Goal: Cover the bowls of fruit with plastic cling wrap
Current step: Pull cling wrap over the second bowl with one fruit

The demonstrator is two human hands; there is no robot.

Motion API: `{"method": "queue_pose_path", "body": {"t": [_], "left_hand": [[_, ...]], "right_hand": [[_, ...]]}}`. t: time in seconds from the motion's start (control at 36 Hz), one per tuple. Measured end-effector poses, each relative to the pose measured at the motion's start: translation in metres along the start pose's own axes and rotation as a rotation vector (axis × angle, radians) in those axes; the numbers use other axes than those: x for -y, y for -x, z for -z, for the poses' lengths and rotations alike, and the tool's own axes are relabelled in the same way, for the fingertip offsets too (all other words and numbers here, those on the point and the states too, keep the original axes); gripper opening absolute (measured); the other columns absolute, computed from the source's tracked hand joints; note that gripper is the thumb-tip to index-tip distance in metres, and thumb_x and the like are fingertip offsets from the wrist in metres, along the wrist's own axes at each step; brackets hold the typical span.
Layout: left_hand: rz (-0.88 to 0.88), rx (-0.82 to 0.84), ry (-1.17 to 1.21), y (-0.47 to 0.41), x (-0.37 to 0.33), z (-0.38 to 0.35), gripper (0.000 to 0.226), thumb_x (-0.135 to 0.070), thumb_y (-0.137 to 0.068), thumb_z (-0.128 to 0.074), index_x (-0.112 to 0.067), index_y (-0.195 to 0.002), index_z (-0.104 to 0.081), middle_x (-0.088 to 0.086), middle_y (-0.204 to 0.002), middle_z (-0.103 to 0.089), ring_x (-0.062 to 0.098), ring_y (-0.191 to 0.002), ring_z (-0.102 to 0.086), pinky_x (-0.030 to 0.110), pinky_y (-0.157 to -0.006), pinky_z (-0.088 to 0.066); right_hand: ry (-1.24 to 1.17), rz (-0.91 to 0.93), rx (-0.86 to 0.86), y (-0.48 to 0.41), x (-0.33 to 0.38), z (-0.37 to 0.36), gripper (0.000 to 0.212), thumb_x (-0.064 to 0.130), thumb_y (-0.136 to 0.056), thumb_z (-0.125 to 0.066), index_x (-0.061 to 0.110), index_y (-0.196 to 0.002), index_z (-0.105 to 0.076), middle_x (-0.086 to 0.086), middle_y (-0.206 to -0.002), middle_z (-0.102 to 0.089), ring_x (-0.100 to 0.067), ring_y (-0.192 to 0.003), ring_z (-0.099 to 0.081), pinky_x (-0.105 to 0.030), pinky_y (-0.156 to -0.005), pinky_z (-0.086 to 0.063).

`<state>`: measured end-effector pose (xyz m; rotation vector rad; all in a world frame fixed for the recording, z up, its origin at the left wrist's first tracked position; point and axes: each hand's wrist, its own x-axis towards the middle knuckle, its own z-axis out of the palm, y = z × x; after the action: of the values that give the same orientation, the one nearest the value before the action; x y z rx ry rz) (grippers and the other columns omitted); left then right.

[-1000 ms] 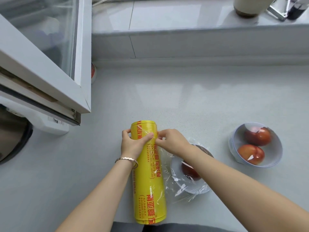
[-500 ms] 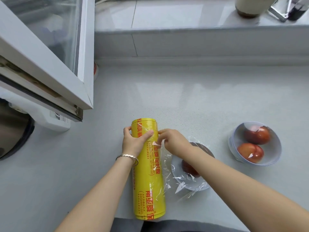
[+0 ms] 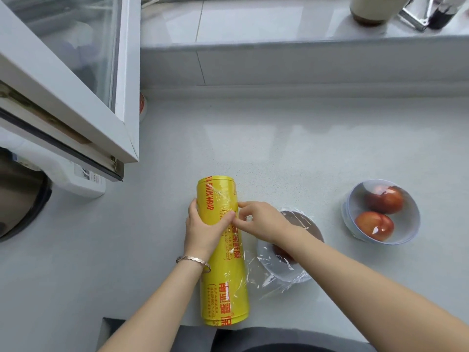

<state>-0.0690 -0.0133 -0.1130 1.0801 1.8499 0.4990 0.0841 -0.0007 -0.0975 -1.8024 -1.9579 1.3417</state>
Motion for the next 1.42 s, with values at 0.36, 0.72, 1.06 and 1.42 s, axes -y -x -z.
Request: {"method": "queue_pose_path", "body": {"t": [0.36,0.72,1.06,1.42], "left_hand": [[-0.017,-0.057,0.003,0.003,-0.005,-0.002,0.088,-0.045,-0.068,-0.077,-0.026,-0.140,-0.029,0.002,-0.129,-0.052,0.017,-0.100,-0.054,0.029,-0.079,-0.045],[-0.017,-0.058,-0.004,0.005,-0.004,-0.004,0.087,-0.046,-0.072,-0.074,-0.025,-0.141,-0.025,0.006,-0.135,-0.047,0.025,-0.113,-0.054,0.032,-0.079,-0.045],[-0.015,-0.061,0.010,0.006,-0.004,-0.002,0.084,-0.045,-0.073,-0.074,-0.025,-0.140,-0.027,0.005,-0.132,-0.051,0.024,-0.110,-0.055,0.031,-0.078,-0.046],[-0.017,-0.059,0.022,0.007,-0.004,-0.001,0.082,-0.045,-0.073,-0.073,-0.025,-0.140,-0.029,0.004,-0.130,-0.053,0.022,-0.105,-0.057,0.030,-0.076,-0.046]], "right_hand": [[0.249,-0.017,-0.114,-0.008,-0.003,-0.012,0.042,0.022,-0.084,-0.049,0.017,-0.049,-0.026,0.004,-0.050,-0.034,-0.032,-0.081,-0.057,-0.030,-0.068,-0.037],[0.183,0.155,-0.064,0.018,-0.009,-0.012,0.036,-0.002,-0.083,-0.045,0.017,-0.093,-0.073,-0.002,-0.140,-0.046,-0.024,-0.128,-0.040,-0.030,-0.105,-0.023],[0.180,0.108,-0.012,0.025,0.000,-0.016,0.026,0.036,-0.087,-0.055,0.015,-0.088,-0.070,-0.007,-0.145,-0.042,-0.013,-0.136,-0.032,-0.033,-0.115,-0.010],[0.223,0.094,-0.154,0.020,-0.014,-0.034,0.025,0.015,-0.081,-0.051,0.006,-0.066,-0.069,-0.010,-0.103,-0.072,-0.018,-0.119,-0.056,-0.031,-0.106,-0.022]]}}
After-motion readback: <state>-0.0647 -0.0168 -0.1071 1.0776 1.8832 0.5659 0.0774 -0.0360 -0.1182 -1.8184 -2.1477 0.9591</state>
